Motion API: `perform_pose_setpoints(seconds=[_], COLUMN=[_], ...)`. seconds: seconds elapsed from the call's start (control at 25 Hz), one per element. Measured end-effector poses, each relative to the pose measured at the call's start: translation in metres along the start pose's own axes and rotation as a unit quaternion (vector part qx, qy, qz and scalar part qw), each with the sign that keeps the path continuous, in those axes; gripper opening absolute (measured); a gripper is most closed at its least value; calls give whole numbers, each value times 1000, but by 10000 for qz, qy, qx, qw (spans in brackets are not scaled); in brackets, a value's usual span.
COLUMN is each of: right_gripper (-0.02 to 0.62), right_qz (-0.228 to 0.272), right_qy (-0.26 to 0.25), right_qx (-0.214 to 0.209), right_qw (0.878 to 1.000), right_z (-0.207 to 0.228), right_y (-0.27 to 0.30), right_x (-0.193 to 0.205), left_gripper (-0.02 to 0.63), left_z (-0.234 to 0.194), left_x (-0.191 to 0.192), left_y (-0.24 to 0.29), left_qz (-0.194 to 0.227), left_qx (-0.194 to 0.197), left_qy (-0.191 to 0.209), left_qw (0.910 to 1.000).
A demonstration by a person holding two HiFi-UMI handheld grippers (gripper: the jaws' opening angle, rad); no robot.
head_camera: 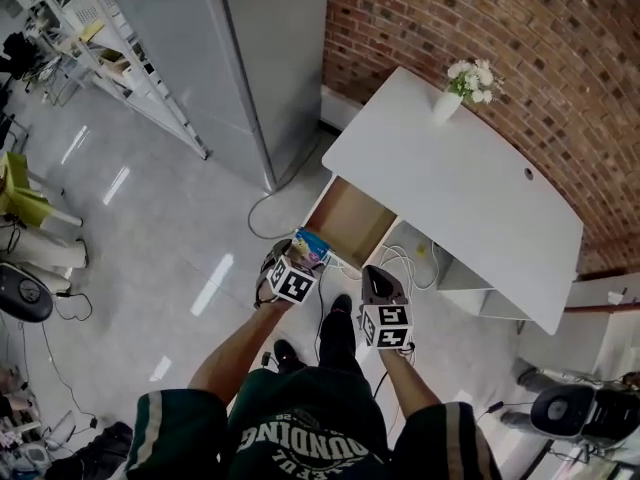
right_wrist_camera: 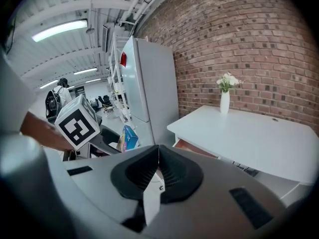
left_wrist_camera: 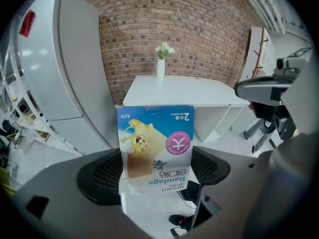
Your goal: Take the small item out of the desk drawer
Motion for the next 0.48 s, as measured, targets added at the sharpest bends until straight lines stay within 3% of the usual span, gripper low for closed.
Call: perform_pose_setpoints(seconds=[0.24, 0.48], right_gripper=[25, 25], right_qz=[408, 1123], right_qy=[-132, -265], right_qx=[53, 268], right_qw=[9991, 9930], right_z=[-23, -25], right_y=[-17, -37], right_x=[-34, -88], left_gripper=[430, 430], left_z=[-22, -46], left_x=[-24, -62], left_y=[-58, -120], left_qz=[675, 1531], left_qx=[-217, -503], left_qy=[183, 191], left_qw=[9973, 9867])
Point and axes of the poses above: the fingertips, and each gripper's own axes: y forward along the fingers, z to its right, x out of its underside, the point moved 8 cm from there along -y, backward along the fingers, and after that the axes turned 2 degrees about -z, right-handed, at the moved point
